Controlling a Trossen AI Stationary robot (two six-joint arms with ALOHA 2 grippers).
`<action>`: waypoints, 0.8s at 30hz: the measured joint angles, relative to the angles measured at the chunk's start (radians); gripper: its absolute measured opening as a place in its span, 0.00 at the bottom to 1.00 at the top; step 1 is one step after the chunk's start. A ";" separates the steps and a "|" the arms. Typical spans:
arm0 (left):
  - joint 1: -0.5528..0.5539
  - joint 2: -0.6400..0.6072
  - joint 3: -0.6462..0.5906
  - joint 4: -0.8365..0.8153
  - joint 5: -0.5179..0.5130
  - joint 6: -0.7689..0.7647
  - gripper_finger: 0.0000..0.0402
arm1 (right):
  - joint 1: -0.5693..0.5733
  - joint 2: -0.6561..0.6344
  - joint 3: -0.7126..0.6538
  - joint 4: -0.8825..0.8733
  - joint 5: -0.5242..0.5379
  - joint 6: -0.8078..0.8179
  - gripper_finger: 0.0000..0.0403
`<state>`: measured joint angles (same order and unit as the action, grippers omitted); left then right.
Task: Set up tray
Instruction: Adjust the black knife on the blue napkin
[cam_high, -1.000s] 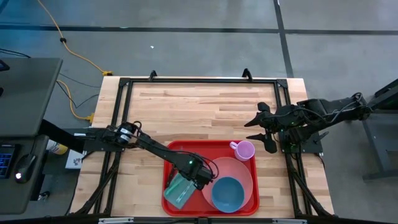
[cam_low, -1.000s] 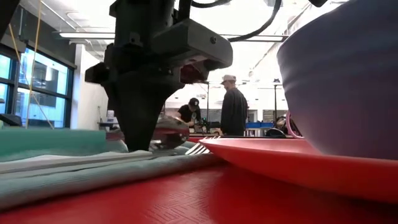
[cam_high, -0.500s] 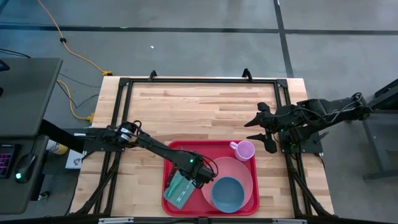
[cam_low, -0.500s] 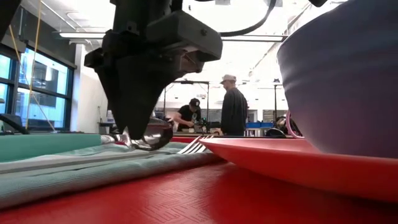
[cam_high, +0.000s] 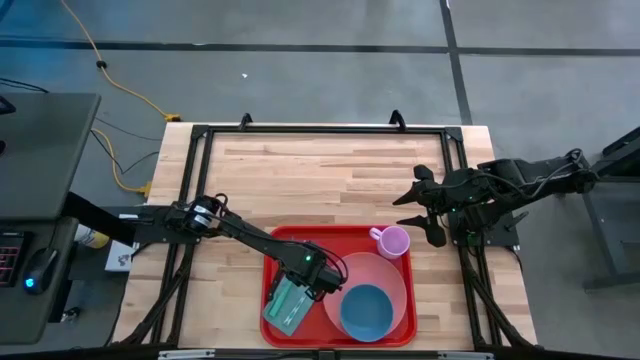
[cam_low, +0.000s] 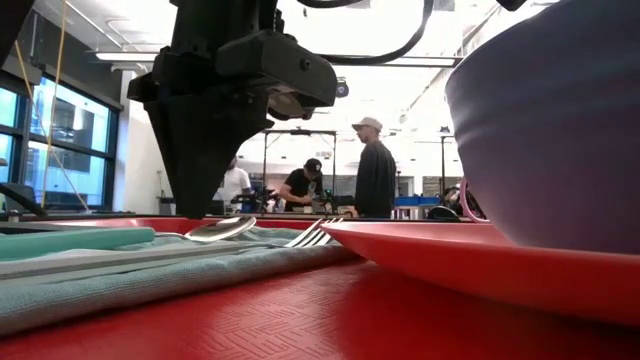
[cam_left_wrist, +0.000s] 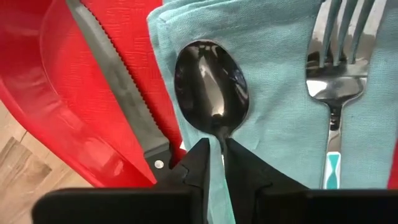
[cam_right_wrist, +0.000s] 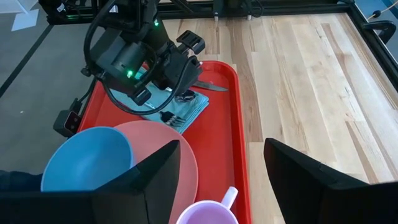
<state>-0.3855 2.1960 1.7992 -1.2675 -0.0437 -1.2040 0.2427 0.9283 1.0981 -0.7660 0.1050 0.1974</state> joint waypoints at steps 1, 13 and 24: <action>0.000 0.000 0.000 -0.001 0.000 0.001 0.18 | 0.000 0.000 0.000 0.000 0.000 0.000 0.52; 0.000 0.000 0.000 -0.099 -0.014 0.010 0.07 | 0.000 0.002 0.000 0.000 0.000 -0.006 0.52; -0.001 -0.034 0.001 -0.109 0.030 -0.005 0.14 | 0.000 0.002 -0.001 -0.007 0.000 0.003 0.52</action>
<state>-0.3862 2.1624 1.8004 -1.3765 -0.0139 -1.2089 0.2424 0.9306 1.0969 -0.7726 0.1047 0.2005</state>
